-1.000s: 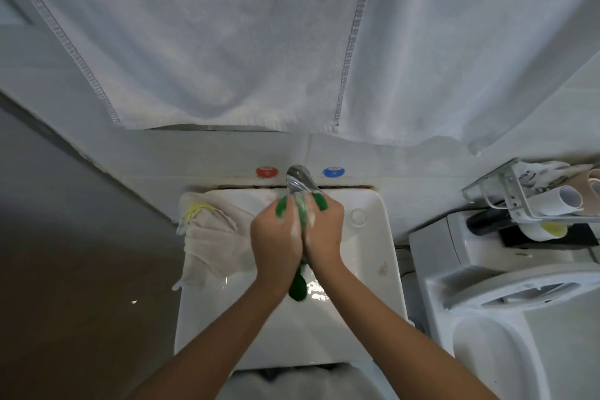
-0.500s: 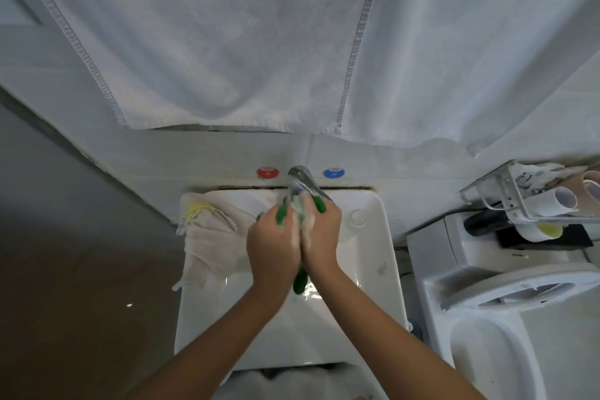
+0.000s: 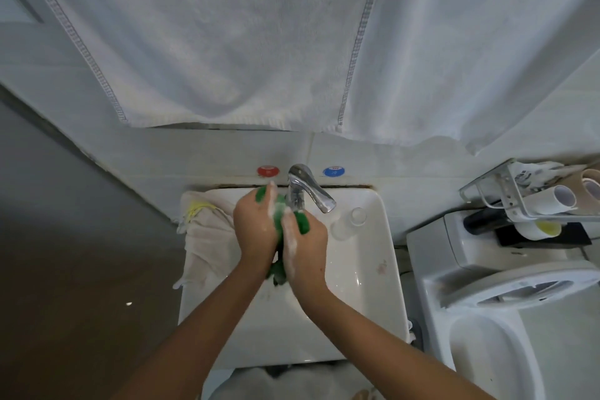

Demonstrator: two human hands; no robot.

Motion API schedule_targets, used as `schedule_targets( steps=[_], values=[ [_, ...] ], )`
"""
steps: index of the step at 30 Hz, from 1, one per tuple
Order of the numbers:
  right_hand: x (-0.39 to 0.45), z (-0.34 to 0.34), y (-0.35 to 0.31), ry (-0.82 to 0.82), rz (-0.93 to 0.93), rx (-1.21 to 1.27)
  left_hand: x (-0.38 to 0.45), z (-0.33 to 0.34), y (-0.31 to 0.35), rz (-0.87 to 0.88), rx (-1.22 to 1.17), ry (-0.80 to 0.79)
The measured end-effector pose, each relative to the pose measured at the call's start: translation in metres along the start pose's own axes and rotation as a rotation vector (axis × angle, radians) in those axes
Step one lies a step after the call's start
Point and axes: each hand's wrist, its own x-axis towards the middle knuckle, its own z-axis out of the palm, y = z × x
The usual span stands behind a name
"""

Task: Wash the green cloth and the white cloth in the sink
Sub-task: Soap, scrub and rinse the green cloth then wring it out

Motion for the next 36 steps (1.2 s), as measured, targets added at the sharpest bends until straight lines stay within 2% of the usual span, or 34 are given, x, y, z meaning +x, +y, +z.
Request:
schedule_targets(
  steps=[2, 6, 11, 12, 15, 17, 21, 26, 29, 32, 34, 36],
  values=[
    [0.003, -0.007, -0.003, -0.097, -0.048, -0.037, -0.012, 0.002, -0.001, -0.019, 0.005, 0.046],
    [0.04, -0.011, -0.005, 0.008, 0.037, 0.037, -0.051, 0.013, 0.005, 0.1, -0.033, 0.069],
    [0.0, -0.018, -0.001, -0.143, -0.034, -0.113, -0.018, 0.008, -0.005, -0.026, -0.06, 0.095],
    [0.005, -0.021, -0.005, -0.133, -0.022, -0.096, -0.027, 0.01, -0.004, -0.022, -0.049, 0.084],
    [0.033, -0.025, -0.014, 0.055, 0.086, 0.096, -0.063, 0.017, 0.014, 0.085, -0.069, -0.049],
    [0.025, -0.026, -0.01, 0.12, 0.087, 0.112, -0.055, 0.015, 0.018, 0.098, -0.091, -0.096],
    [-0.011, -0.019, -0.011, -0.006, 0.078, 0.062, -0.02, 0.007, 0.01, -0.015, -0.087, 0.028],
    [0.033, -0.026, -0.007, 0.108, 0.102, 0.058, -0.069, 0.015, 0.017, 0.062, -0.058, -0.099],
    [0.006, -0.026, -0.001, -0.017, 0.075, -0.067, -0.032, 0.013, 0.006, -0.009, -0.081, 0.017],
    [0.013, -0.032, -0.009, -0.122, 0.072, -0.059, -0.033, 0.013, 0.003, 0.029, -0.054, 0.01],
    [0.027, -0.034, -0.011, 0.011, 0.08, 0.021, -0.052, 0.018, 0.008, 0.117, -0.021, -0.094],
    [0.023, -0.031, -0.006, 0.146, 0.045, 0.016, -0.052, 0.017, 0.011, 0.119, -0.016, -0.149]
  ],
)
